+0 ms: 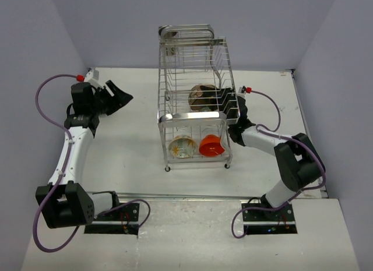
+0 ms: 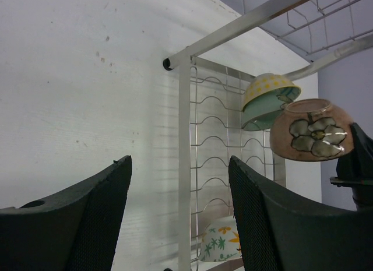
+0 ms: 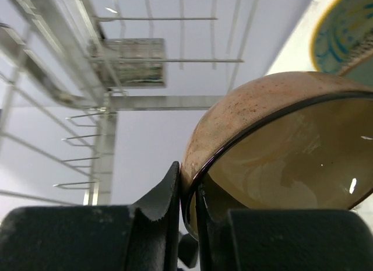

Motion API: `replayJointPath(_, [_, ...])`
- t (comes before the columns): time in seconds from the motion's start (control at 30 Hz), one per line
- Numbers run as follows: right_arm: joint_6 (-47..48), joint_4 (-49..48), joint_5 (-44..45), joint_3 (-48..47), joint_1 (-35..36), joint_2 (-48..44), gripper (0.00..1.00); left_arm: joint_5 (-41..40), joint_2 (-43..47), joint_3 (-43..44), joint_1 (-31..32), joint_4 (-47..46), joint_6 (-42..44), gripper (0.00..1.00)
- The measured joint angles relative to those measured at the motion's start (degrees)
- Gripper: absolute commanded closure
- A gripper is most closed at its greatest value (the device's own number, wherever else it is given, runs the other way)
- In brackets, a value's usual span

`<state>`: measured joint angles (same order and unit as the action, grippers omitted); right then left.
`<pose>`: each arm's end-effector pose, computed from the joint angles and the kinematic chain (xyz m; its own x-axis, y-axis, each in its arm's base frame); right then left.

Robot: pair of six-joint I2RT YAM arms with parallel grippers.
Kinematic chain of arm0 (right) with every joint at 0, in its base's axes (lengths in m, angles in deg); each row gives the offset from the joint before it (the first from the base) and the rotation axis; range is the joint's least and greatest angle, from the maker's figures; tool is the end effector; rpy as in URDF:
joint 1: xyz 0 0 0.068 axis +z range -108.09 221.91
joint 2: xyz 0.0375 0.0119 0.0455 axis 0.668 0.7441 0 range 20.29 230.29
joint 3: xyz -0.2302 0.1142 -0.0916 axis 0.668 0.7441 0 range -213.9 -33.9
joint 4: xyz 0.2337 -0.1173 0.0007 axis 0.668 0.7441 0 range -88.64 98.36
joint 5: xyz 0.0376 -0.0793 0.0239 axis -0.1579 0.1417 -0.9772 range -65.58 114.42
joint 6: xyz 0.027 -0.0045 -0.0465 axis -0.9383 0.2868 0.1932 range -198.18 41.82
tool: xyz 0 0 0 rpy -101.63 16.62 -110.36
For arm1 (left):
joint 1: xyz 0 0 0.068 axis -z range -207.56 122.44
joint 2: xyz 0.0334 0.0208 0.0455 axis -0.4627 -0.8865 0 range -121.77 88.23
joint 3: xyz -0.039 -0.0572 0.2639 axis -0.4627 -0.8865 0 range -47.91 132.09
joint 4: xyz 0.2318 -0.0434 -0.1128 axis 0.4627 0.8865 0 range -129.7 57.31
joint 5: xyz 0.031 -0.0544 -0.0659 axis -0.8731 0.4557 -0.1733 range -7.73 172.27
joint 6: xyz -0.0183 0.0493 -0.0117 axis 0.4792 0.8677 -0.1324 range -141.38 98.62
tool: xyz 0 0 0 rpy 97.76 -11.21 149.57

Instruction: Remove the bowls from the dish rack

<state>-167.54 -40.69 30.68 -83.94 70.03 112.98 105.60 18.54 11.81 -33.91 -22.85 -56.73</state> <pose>0.3216 0.1675 0.2542 -0.3722 0.9281 -0.0123 0.0051 0.0153 0.9999 0.2751 0.0165 0.3296 -0.5101 -0.5913 -0.6246 -0.0557 0.7474 -0.6621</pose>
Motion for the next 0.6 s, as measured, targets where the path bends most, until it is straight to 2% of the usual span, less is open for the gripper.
replayJointPath(0.2, [-3.23,-12.17,-1.07,4.07,-2.25,0.15,1.0,0.52,-0.68,-0.09,0.0,-0.09,0.02,0.31])
replayJointPath(0.3, [-4.76,-14.95,-0.15,7.82,-2.45,-0.7,1.0,0.72,-0.74,-0.22,0.0,-0.39,0.02,0.31])
replayJointPath(0.43, [-3.13,-9.73,0.74,13.07,-2.25,-7.67,1.0,0.9,-0.83,-0.5,0.0,-0.9,0.02,0.31])
replayJointPath(0.6, [3.8,-0.72,1.29,13.57,-3.08,-21.59,1.0,1.05,-0.85,-0.5,0.0,-1.22,0.0,0.31])
